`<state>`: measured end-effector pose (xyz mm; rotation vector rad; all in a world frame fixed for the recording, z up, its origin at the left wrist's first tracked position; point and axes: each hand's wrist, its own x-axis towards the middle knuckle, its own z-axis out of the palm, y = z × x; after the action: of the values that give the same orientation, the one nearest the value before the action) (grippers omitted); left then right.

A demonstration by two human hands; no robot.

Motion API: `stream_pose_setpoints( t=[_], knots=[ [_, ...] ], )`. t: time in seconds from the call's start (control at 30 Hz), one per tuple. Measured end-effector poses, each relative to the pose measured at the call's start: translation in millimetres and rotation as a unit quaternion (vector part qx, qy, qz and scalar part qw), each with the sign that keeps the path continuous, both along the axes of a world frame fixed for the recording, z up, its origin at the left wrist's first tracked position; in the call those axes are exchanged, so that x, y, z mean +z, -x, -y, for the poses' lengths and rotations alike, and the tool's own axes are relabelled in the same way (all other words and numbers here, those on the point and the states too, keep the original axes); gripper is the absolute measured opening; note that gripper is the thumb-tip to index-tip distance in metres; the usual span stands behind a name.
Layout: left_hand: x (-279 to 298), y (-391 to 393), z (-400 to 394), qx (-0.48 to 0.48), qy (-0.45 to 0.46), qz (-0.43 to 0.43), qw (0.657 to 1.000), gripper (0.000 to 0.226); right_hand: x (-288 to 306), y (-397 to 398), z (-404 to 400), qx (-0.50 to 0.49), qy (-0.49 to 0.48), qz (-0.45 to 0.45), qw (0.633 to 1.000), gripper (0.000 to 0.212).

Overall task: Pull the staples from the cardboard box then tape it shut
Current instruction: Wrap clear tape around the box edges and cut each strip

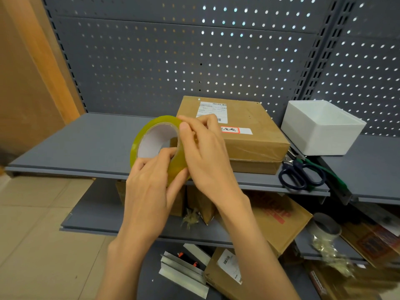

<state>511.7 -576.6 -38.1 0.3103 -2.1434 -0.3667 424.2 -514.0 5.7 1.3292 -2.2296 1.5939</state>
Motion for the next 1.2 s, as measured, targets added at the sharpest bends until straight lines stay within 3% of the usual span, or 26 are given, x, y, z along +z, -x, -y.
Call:
stream_pose_setpoints(
  t=[0.3, 0.5, 0.9, 1.2],
  knots=[
    [-1, -5, 7, -0.002, -0.081, -0.006, 0.997, 0.040, -3, 9, -13, 0.043, 0.067, 0.033, 0.996, 0.023],
    [-2, -14, 16, -0.051, -0.112, 0.039, 0.992, 0.027, 7, 28, -18, 0.091, 0.035, 0.114, 0.989, 0.009],
    [-2, -18, 20, -0.068, -0.096, 0.074, 0.990, 0.028, 2, 29, -16, 0.093, -0.091, 0.049, 0.990, 0.008],
    [-2, -21, 27, -0.054, -0.047, 0.094, 0.993, 0.030, 6, 38, -22, 0.106, -0.050, 0.066, 0.991, 0.006]
  ],
)
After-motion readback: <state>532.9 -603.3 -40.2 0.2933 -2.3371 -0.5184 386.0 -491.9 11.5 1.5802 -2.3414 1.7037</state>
